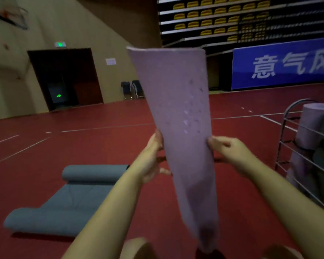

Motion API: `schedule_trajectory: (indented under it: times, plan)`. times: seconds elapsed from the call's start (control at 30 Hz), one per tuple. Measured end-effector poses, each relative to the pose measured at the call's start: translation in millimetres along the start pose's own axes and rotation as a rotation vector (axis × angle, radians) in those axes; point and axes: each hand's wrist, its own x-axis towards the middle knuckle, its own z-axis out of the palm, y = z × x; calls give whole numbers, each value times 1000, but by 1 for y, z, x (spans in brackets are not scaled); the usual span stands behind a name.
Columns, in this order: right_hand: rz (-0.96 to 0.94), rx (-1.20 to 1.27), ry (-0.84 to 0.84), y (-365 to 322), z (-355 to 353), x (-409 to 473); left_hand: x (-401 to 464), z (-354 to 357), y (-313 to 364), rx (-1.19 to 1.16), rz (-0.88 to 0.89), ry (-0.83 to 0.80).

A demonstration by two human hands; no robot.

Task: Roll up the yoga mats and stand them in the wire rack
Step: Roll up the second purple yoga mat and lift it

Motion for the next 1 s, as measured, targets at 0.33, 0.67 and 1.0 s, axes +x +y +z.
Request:
schedule_trajectory:
  times: [0.33,0.67,1.0]
  plan:
    - [33,124,-94,28,-38,-18,18,23,-29,74,-129,-58]
    - [-184,-255,-45,-60,-44,19,48,37,57,406,111,187]
    - [-208,-296,-19,-82,-55,42,70,56,127,159,-186,-28]
